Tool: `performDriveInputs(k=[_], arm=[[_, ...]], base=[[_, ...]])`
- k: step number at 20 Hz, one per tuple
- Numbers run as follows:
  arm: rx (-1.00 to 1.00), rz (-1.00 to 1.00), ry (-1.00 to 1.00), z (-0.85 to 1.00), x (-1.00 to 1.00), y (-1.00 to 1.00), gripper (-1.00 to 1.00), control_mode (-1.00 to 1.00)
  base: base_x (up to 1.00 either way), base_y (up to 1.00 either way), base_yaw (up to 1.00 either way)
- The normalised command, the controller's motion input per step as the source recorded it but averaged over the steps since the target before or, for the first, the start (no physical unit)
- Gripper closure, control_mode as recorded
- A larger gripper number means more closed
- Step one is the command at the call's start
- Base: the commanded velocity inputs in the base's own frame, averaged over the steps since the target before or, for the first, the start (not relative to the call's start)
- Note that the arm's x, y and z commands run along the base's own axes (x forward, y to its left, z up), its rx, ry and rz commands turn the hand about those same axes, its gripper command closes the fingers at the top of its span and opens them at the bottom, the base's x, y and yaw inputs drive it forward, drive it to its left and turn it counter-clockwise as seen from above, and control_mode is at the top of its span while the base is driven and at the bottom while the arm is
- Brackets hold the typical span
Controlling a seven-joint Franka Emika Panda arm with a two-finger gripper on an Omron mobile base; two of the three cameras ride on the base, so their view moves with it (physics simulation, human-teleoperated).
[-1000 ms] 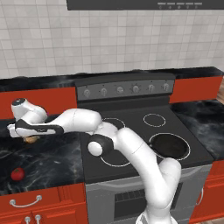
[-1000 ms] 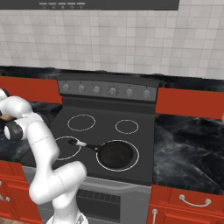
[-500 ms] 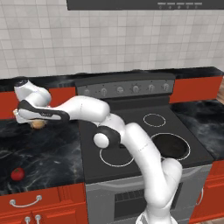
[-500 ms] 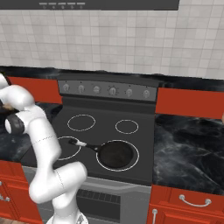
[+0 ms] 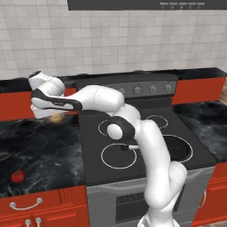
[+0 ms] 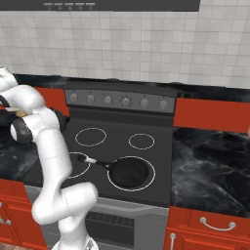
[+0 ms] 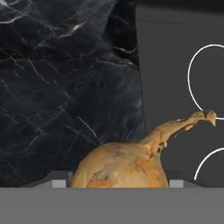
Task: Place the pan on the front right burner on the stove. Then place the tomato and the onion in the pan and turn on the front right burner.
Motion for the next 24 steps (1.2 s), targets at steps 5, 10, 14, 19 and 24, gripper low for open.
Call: performDriveInputs(k=[5, 10, 14, 19, 24], arm=[[0.0, 0.0, 0.0, 0.0, -0.4, -1.0, 1.0, -1.0], [0.01, 0.0, 0.0, 0.0, -0.28, -1.0, 1.0, -1.0], [0.03, 0.0, 0.0, 0.07, -0.02, -1.0, 1.0, -1.0], [0.07, 0.0, 0.0, 0.26, 0.0, -1.0, 1.0, -1.0], [0.04, 0.0, 0.03, 0.37, 0.03, -0.96, 1.0, -1.0]], base=[[0.0, 0.0, 0.0], [0.0, 0.0, 0.0], [0.0, 0.0, 0.0], [0.0, 0.0, 0.0], [0.0, 0.0, 0.0]])
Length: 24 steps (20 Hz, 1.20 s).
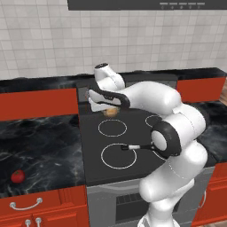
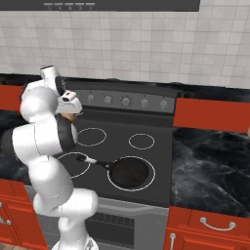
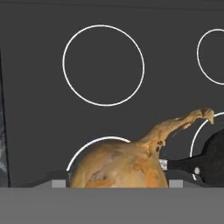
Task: Place the pan on the front right burner on the stove. Then place the tomato and the onion in the pan and turn on the front right burner.
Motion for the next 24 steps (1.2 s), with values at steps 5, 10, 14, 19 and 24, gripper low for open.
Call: performDriveInputs(k=[5, 10, 14, 19, 24], arm=[[0.0, 0.0, 0.06, 0.03, -0.01, -0.92, 1.0, -1.0], [0.0, 0.0, 0.07, 0.0, -0.03, -0.94, 1.0, -1.0], [0.0, 0.0, 0.11, 0.01, -0.02, -0.83, 1.0, -1.0], [0.0, 0.0, 0.13, 0.0, -0.16, -0.64, 1.0, -1.0], [0.0, 0.0, 0.11, -0.04, -0.34, -0.59, 1.0, -1.0]], base=[[0.0, 0.0, 0.0], [0.0, 0.0, 0.0], [0.0, 0.0, 0.0], [0.0, 0.0, 0.0], [0.0, 0.0, 0.0]])
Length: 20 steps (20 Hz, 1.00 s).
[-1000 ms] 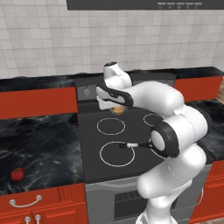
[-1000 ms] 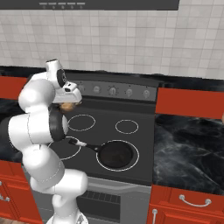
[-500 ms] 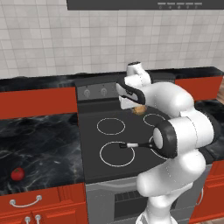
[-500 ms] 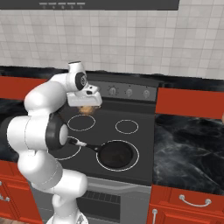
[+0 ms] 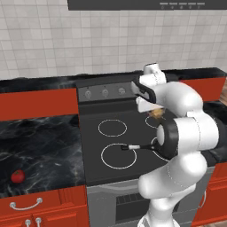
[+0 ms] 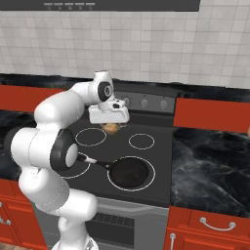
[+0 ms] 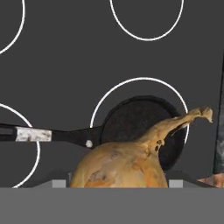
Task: Place the pan on the front right burner on the stove. Then place the tomato and the onion in the pan and turn on the front right burner.
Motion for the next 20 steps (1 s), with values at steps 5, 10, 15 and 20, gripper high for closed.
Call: performDriveInputs(k=[5, 10, 15, 20], arm=[[0.01, 0.0, 0.08, -0.12, -0.36, -0.56, 1.0, -1.0], [0.08, 0.0, 0.03, -0.35, -0.15, -0.39, 1.0, -1.0], [0.16, 0.0, 0.0, -0.38, 0.0, -0.4, 1.0, -1.0], [0.13, 0.0, 0.0, -0.35, 0.0, -0.33, 1.0, -1.0]], base=[[0.0, 0.0, 0.0], [0.0, 0.0, 0.0], [0.0, 0.0, 0.0], [0.0, 0.0, 0.0]])
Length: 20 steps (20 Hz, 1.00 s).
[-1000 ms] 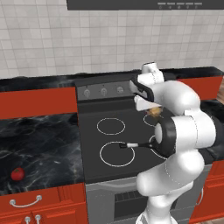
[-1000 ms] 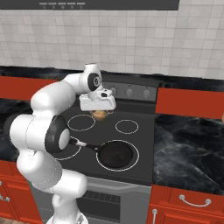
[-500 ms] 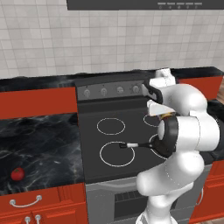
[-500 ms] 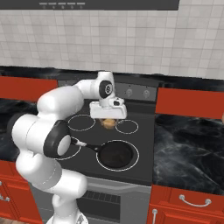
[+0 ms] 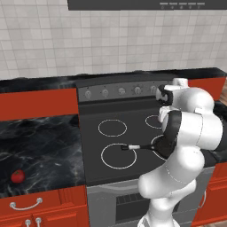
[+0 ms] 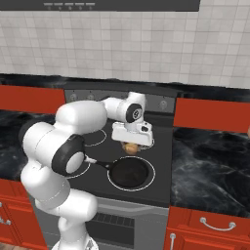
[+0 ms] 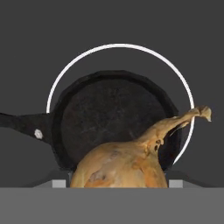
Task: Place the pan on the front right burner on the stove. Then place the tomato and the onion in the pan and turn on the front right burner.
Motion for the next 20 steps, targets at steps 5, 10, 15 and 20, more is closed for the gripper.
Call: performDriveInputs(k=[5, 10, 15, 20], arm=[[0.04, 0.0, 0.0, -0.3, 0.0, -0.08, 1.0, -1.0], [0.0, 0.0, 0.0, -0.26, -0.09, 0.0, 1.0, -1.0], [0.0, 0.0, 0.0, -0.26, -0.16, 0.0, 1.0, -1.0], [0.0, 0.0, 0.0, -0.27, -0.06, 0.0, 1.0, -1.0]], base=[[0.0, 0.0, 0.0], [0.0, 0.0, 0.0], [0.0, 0.0, 0.0], [0.0, 0.0, 0.0]])
